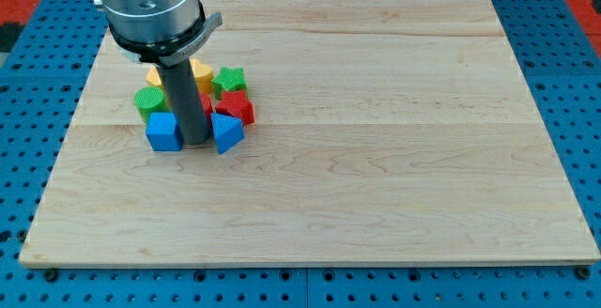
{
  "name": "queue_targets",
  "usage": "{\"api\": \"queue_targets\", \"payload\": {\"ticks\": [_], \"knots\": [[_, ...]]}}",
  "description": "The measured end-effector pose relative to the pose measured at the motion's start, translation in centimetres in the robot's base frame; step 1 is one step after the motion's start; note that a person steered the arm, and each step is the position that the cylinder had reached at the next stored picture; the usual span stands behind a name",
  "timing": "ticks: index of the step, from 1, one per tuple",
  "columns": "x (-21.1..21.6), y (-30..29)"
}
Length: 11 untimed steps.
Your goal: Move the blue cube closer to the red circle
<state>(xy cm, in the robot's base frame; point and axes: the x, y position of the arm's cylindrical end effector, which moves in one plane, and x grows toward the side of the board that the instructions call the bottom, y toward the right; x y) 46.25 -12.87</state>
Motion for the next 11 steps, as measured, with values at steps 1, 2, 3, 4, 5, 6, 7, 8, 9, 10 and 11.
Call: {"api": "queue_targets", "payload": {"ticks": [1, 2, 3, 4, 5, 6, 7, 8, 9, 10, 11], "knots": [[0.6, 0.0], [5.7, 0.0], [5.3, -3.3], [2.9, -9.8], [1.1, -11.0], [0.6, -10.3], [0.6, -8.1], [0.6, -6.9], [0.6, -5.6], [0.8, -5.4], [5.6, -5.0]]}}
